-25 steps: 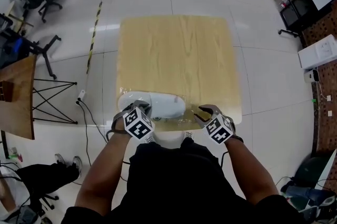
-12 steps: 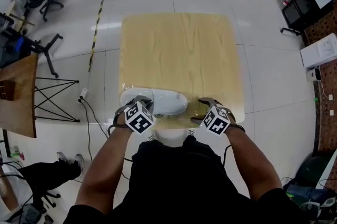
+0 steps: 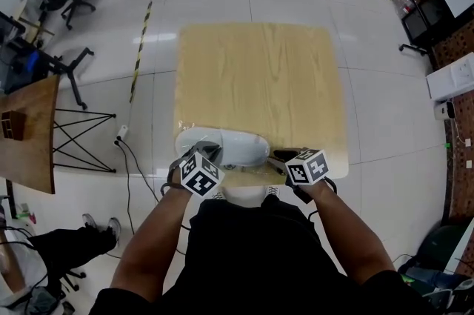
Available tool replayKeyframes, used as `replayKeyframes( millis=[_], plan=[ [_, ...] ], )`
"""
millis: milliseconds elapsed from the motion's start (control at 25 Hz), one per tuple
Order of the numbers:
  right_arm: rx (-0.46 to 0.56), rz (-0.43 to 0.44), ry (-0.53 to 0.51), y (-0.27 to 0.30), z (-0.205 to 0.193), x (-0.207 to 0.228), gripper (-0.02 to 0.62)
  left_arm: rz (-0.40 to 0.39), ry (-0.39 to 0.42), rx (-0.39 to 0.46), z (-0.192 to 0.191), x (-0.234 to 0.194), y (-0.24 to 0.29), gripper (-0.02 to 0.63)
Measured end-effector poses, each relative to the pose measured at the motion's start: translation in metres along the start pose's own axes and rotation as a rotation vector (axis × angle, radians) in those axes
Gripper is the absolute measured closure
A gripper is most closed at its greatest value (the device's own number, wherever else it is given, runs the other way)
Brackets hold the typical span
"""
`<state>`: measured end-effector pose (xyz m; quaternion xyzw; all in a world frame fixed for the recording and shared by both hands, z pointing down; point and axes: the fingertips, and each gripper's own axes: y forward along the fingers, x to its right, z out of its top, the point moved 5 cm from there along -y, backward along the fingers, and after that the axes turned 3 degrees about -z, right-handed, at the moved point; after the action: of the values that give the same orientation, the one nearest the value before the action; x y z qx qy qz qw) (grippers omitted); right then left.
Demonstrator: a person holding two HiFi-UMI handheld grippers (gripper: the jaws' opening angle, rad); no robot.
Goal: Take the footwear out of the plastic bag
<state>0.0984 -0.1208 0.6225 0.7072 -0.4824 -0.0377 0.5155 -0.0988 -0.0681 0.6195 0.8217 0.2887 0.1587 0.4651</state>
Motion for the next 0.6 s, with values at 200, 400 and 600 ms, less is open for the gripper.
replayKeyframes(
  millis=[200, 400, 600],
  plan=[
    [0.034, 0.062, 0.158, 0.007, 0.012, 0.004, 0.457, 0.021, 0.005, 0.023, -0.002, 0.001, -0.002, 0.588],
    [0.021, 0.106, 0.297, 0.014, 0.01, 0.005, 0.438, 0.02, -0.013, 0.035, 0.0, 0.004, -0.001, 0.591],
    [0.099, 0.092, 0.332, -0.002, 0.015, 0.015, 0.541, 0.025, -0.013, 0.046, 0.003, 0.003, -0.002, 0.591]
  ],
)
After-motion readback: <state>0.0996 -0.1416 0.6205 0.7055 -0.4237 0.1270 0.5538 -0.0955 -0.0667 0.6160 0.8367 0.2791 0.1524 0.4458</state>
